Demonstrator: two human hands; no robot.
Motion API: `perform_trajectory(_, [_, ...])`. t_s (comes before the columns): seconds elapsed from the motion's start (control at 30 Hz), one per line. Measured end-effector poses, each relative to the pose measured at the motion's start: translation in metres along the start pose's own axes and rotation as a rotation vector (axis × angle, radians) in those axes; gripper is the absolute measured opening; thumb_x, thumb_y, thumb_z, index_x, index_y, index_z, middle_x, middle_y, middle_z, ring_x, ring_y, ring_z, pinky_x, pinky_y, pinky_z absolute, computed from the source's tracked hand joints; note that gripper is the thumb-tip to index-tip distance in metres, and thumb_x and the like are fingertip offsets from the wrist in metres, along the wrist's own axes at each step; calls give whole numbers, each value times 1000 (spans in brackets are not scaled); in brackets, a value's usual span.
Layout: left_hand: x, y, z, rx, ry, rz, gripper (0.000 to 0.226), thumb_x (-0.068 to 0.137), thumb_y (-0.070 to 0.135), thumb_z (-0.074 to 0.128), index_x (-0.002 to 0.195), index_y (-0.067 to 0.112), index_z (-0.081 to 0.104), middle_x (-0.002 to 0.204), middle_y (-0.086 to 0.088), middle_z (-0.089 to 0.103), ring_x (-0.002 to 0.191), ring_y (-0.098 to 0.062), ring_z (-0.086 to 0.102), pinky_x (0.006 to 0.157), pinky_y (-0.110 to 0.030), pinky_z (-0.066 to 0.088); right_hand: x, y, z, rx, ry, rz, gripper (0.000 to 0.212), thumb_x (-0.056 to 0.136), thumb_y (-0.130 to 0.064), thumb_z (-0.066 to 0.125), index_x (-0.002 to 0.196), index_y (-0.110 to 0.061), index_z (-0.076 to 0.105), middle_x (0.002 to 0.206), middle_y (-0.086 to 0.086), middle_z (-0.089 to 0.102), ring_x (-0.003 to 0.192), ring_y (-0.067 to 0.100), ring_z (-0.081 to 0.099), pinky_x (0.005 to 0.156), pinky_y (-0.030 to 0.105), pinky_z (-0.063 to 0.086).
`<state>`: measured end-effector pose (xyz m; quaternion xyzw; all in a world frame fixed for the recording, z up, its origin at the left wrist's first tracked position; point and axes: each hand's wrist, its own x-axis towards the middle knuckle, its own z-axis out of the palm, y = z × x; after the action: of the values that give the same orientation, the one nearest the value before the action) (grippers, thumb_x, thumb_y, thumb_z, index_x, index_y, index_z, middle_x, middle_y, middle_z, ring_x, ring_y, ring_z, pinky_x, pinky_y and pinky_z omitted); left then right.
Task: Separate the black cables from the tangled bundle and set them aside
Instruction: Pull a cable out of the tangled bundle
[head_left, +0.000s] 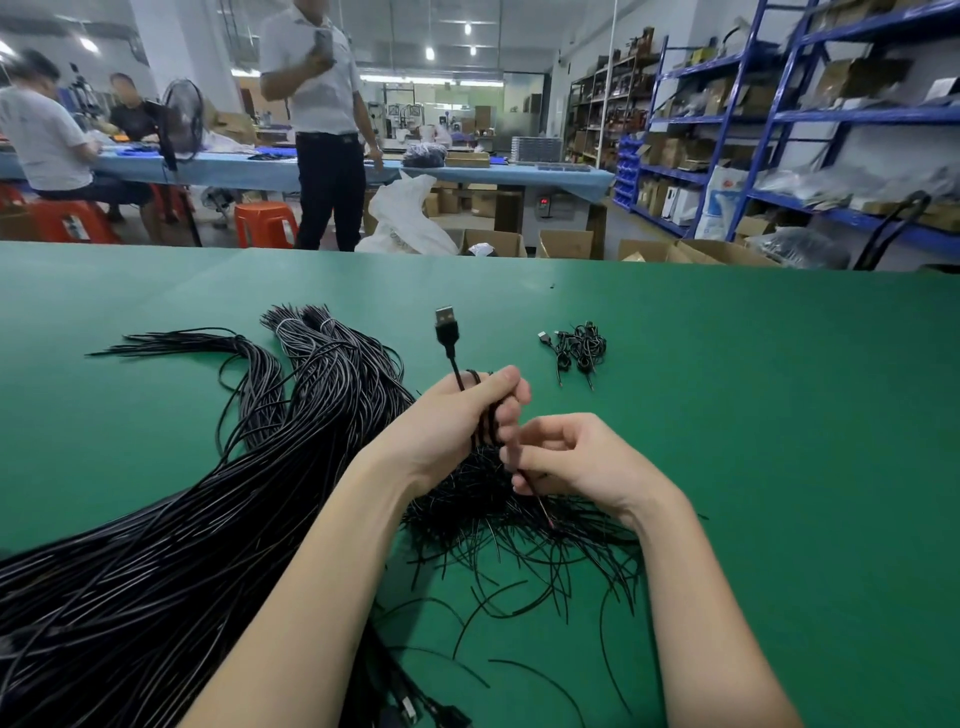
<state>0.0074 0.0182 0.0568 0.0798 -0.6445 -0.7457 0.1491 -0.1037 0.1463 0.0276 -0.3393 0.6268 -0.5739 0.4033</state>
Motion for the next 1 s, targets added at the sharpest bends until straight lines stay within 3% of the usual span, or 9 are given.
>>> perform_trajectory(0.1, [-1,0,3,38,-45,-36,33,108,25,41,80,14,52,52,12,28,47,-7,26,51,-19,33,-5,-5,-5,-72,-57,21,17,90,0,74,106,0,70,93,12,74,82,22,73,86,33,62])
perform_trajectory(0.17, [-3,2,3,85,-83,-65,35,108,26,40,76,17,50,53,12,23,47,-9,20,47,-19,27,-9,-13,-10,-194,-13,-22,25,91,-1,71,114,-10,70,106,9,76,99,24,74,93,38,60])
perform_trajectory(0.23, [-5,3,3,150,-133,-92,37,109,27,41,74,20,49,53,12,22,48,-10,18,46,-19,23,-13,-28,-11,-238,96,-208,25,94,-10,70,117,-22,71,116,-3,75,112,16,70,98,37,58])
perform_trajectory(0.3, [-6,2,7,222,-172,-110,38,108,26,41,71,20,48,52,12,24,49,-10,16,46,-20,21,-16,-43,-6,-143,75,-422,23,98,-19,67,120,-23,71,121,-6,73,118,12,67,97,32,57])
perform_trajectory(0.37, [-6,0,12,272,-173,-128,38,108,22,42,70,19,46,52,11,28,51,-11,16,47,-20,19,-18,-52,5,-164,13,-494,23,94,-27,69,116,-23,74,116,-3,76,112,12,69,91,27,56])
perform_trajectory(0.47, [-6,-1,13,350,-171,-134,34,105,16,43,72,16,47,54,7,32,52,-12,19,47,-21,20,-12,-53,18,-239,118,-468,12,92,-29,74,93,-19,78,92,4,78,85,24,74,79,48,59])
perform_trajectory(0.5, [-6,-2,12,359,-173,-132,33,104,14,43,72,16,47,54,7,32,52,-12,19,47,-22,20,-9,-51,18,-248,165,-461,10,95,-25,73,89,-19,78,85,0,78,77,25,73,74,47,59])
perform_trajectory(0.6, [-6,0,10,327,-161,-137,31,103,16,44,72,17,47,53,10,31,49,-10,21,47,-21,22,-5,-42,15,-271,155,-450,15,99,-18,66,88,-13,75,74,-5,73,53,12,59,54,23,50])
perform_trajectory(1.0, [-9,0,13,224,-310,-173,38,107,15,38,70,16,43,54,6,21,50,-12,20,52,-23,26,9,-13,20,-138,230,-440,41,104,-21,57,64,-17,51,54,-12,50,48,2,45,46,13,40])
